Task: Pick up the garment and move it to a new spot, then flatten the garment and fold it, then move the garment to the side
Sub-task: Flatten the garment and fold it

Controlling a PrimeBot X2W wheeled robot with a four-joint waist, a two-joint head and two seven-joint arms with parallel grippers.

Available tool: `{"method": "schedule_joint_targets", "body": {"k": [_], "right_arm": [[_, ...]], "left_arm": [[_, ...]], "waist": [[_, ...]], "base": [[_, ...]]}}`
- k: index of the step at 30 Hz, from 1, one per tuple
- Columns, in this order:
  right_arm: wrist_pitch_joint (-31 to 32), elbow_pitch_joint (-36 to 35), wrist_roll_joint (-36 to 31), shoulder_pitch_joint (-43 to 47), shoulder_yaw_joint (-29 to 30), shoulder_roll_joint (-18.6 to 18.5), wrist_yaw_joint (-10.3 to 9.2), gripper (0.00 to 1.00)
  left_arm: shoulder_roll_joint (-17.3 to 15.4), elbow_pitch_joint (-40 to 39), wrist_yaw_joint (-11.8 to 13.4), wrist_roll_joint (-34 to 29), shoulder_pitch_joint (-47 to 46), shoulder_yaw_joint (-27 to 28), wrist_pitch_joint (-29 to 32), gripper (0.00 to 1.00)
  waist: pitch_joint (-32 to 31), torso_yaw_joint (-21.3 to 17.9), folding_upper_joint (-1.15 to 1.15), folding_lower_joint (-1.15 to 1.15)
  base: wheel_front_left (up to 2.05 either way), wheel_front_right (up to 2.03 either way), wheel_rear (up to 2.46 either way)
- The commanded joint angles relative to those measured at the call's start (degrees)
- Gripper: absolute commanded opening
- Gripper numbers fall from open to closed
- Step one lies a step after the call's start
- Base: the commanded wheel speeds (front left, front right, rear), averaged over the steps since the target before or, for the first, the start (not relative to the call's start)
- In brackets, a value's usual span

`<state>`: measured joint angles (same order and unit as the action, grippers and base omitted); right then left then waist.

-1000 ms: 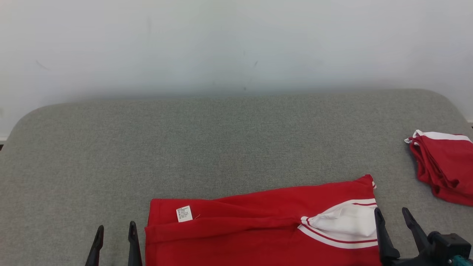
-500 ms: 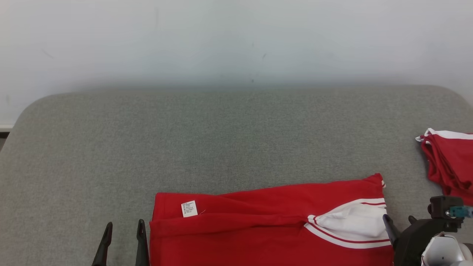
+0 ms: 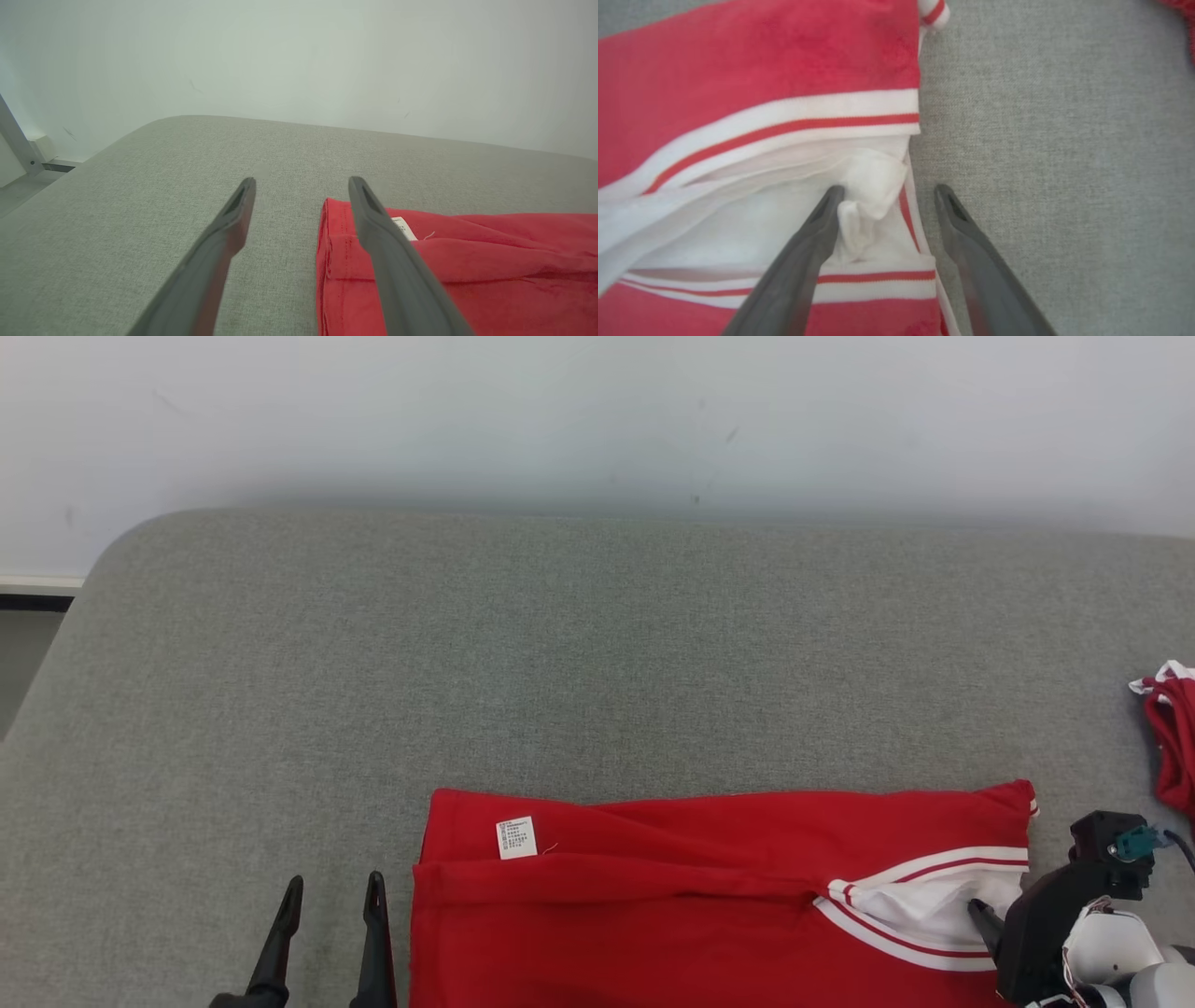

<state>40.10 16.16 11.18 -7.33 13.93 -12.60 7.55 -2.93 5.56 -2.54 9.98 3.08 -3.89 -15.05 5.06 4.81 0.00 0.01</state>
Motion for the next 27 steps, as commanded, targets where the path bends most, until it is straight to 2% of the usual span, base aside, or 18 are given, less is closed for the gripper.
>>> {"method": "schedule_joint_targets", "body": {"k": [1,4,5,6,7,8,10,17,22,27], "right_arm": [[1.1,1.1,0.5,-0.5,-0.8,0.2,-0.12,1.00],[3.1,2.1,1.7,-1.7,-2.1,0.4,-0.11,1.00],[3.5,2.1,1.9,-2.0,-2.6,0.4,-0.10,0.93],[3.7,2.0,2.1,-2.4,-2.9,0.4,-0.07,0.57],[3.9,1.9,2.4,-2.8,-3.1,0.2,-0.04,0.12],[3.6,1.7,2.7,-3.2,-3.1,0.1,-0.04,0.00],[2.4,1.3,2.7,-4.2,-2.0,0.0,-0.05,0.00],[-1.5,-1.7,-2.8,-6.1,8.1,1.3,-0.07,0.00],[-0.7,-7.1,-5.6,-3.9,14.8,2.0,-0.07,0.00],[-0.2,-12.2,-7.3,-1.8,19.0,2.3,-0.07,0.00]], "left_arm": [[0.1,0.2,-0.2,-0.3,-0.8,0.0,-0.1,1.00],[0.1,0.4,-0.3,-0.3,-0.9,-0.1,-0.1,1.00],[0.1,0.4,-0.3,-0.3,-0.9,0.0,-0.1,1.00],[0.1,0.4,-0.3,-0.2,-1.0,0.1,-0.1,1.00],[0.1,0.4,-0.2,-0.2,-1.0,0.2,-0.1,1.00],[0.1,0.4,-0.2,-0.1,-1.0,0.3,-0.1,1.00],[0.1,0.3,0.0,0.0,-1.1,0.6,-0.1,1.00],[0.1,0.4,0.2,0.5,-0.8,1.1,-0.1,1.00],[0.1,0.5,0.3,0.7,-0.3,1.2,-0.1,1.00],[0.1,0.6,0.4,1.0,-0.5,0.9,-0.1,1.00]], "waist": [[0.4,0.5,0.00,-0.01],[0.6,0.6,0.00,-0.01],[0.7,0.6,0.00,-0.01],[0.8,0.6,0.00,-0.01],[0.9,0.5,0.00,-0.01],[1.0,0.4,0.00,-0.01],[1.2,0.1,0.00,-0.01],[1.2,-1.5,0.00,-0.01],[1.0,-3.1,0.00,-0.01],[0.9,-4.2,0.00,-0.01]], "base": [[0.00,0.00,0.00],[0.00,0.00,0.00],[0.00,0.00,0.00],[0.00,0.00,0.00],[0.00,0.00,0.00],[0.00,0.00,0.00],[0.00,0.00,0.00],[0.00,0.00,0.00],[0.00,0.00,0.00],[0.00,0.00,0.00]]}}
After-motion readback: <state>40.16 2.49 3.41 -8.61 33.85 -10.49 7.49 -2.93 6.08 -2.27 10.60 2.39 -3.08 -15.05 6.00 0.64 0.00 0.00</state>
